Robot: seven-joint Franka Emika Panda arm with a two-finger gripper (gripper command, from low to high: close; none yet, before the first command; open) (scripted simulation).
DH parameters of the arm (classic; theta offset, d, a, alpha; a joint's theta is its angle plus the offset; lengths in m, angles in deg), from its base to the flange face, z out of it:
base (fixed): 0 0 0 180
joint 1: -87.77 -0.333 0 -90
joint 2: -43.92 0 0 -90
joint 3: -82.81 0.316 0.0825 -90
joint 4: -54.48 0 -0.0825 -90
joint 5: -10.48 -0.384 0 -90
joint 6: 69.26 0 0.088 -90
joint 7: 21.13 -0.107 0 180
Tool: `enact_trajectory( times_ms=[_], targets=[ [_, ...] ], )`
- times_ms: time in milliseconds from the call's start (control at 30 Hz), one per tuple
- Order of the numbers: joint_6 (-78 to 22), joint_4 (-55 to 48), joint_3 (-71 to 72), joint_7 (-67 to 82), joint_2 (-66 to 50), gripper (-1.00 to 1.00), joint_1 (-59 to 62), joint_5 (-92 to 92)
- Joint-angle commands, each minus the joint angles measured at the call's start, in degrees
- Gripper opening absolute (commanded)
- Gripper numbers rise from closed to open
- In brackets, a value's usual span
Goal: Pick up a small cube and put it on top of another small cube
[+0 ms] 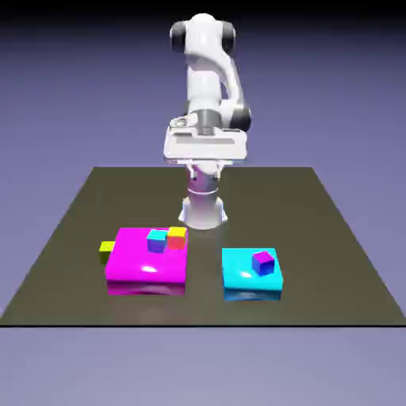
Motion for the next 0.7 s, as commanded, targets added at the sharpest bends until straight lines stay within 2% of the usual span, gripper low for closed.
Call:
enact_trajectory(
  times_ms=[0, 567, 667],
  targets=[
    [-1.3, -0.6, -1.1, -1.3, -2.1, 0.00, 1.6, -0.8],
    [-24.2, -10.3, -18.9, -23.2, -37.4, 0.00, 29.3, -15.2],
    [-19.7, -11.1, -14.7, -19.1, -43.6, 0.00, 32.2, -21.1]
  ],
)
